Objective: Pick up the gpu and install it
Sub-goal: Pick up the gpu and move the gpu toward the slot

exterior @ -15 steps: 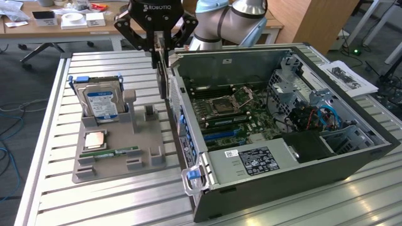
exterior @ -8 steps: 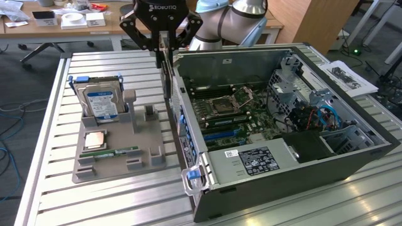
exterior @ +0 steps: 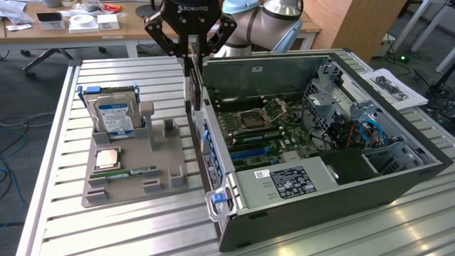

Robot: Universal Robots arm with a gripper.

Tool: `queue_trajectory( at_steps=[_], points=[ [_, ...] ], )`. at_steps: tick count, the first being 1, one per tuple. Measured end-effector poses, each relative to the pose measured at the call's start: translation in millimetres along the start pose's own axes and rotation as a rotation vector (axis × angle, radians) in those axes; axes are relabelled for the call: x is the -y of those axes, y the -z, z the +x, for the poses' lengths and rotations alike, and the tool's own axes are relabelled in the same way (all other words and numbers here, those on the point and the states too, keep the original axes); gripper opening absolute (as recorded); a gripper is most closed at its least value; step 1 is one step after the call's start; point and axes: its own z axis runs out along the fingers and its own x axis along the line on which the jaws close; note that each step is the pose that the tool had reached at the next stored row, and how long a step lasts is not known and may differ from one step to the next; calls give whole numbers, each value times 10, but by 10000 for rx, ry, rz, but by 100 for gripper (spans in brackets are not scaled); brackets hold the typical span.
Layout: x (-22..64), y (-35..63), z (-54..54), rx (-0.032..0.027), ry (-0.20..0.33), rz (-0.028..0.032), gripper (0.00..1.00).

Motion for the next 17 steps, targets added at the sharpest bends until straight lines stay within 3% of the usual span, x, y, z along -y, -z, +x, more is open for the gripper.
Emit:
queue_trajectory(
  at_steps=[8, 17],
  points=[
    [-5, -3, -116, -1, 1, -1, 27],
    [-18, -10, -362, 0, -1, -8, 27]
  ],
)
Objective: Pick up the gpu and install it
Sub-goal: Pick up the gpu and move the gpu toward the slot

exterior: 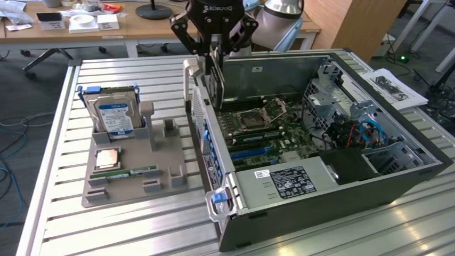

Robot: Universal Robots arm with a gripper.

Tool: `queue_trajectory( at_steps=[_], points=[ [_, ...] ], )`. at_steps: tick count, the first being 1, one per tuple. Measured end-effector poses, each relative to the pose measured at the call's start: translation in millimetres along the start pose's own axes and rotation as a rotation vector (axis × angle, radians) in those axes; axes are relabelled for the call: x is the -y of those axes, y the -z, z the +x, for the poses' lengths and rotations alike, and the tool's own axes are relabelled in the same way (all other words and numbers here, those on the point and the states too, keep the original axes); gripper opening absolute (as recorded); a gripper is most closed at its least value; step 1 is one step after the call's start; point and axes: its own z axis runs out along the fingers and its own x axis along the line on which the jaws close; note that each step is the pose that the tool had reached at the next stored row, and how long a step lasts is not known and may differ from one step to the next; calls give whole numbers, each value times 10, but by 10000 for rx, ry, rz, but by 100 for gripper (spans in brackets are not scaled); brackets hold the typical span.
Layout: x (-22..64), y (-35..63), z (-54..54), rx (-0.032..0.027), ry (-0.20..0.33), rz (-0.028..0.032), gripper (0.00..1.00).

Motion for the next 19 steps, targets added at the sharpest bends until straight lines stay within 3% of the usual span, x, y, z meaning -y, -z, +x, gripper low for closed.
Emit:
queue_trajectory(
  at_steps=[19],
  points=[
    [-34, -18, -611, 0, 0, -11, 27]
  ],
)
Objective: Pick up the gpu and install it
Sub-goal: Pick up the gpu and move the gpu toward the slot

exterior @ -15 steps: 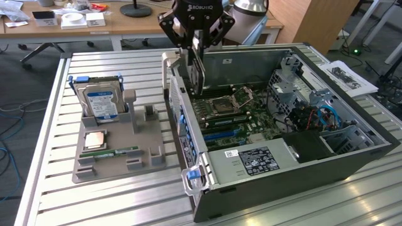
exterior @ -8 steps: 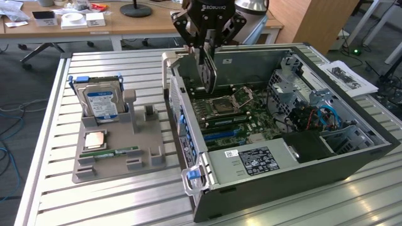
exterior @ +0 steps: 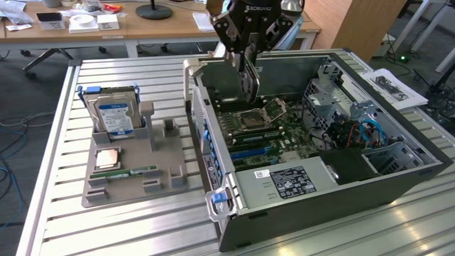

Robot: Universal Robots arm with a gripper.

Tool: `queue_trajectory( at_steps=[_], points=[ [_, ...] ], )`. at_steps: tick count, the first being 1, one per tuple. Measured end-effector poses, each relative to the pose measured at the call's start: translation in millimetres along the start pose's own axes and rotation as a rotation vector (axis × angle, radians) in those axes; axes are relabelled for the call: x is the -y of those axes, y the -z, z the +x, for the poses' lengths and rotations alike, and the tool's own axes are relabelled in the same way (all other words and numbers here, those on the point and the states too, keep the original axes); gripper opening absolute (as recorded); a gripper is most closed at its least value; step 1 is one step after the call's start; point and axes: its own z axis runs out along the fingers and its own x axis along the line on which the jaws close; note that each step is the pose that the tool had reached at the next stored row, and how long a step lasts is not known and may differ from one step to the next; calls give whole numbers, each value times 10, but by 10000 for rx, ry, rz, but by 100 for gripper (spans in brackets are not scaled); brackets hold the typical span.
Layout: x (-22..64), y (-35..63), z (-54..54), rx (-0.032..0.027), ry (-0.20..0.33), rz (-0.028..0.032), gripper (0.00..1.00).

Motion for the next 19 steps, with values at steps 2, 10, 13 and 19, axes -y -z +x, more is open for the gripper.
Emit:
queue_trajectory(
  at_steps=[2, 10, 13, 19],
  points=[
    [-3, -2, -72, -1, 1, -1, 27],
    [-16, -9, -331, -1, 0, -2, 27],
    [-20, -12, -435, -1, 0, -3, 27],
    [-30, -18, -628, -1, 0, -4, 27]
  ],
)
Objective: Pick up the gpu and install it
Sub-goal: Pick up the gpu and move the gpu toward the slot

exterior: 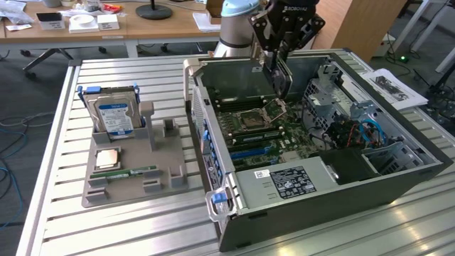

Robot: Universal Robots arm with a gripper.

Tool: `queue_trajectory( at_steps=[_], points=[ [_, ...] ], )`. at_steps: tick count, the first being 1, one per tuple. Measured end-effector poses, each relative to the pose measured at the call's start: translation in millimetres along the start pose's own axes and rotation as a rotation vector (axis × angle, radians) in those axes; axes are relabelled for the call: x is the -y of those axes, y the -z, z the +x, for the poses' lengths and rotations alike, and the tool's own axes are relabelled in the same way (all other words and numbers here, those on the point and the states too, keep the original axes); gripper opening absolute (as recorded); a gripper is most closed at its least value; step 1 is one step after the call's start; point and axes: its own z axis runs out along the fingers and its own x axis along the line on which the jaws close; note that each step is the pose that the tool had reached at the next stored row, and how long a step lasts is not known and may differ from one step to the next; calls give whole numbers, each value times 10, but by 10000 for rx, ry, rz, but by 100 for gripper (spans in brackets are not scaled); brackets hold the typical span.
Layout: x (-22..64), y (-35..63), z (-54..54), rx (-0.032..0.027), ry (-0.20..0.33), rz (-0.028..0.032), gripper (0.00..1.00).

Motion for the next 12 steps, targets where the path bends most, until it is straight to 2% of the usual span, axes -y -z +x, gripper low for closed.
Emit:
queue_trajectory(
  at_steps=[8, 9, 12],
  points=[
    [-10, -6, -220, 1, 2, -1, 27],
    [-15, -8, -292, 0, 1, 0, 27],
    [-20, -10, -338, 0, 2, -1, 27]
  ],
)
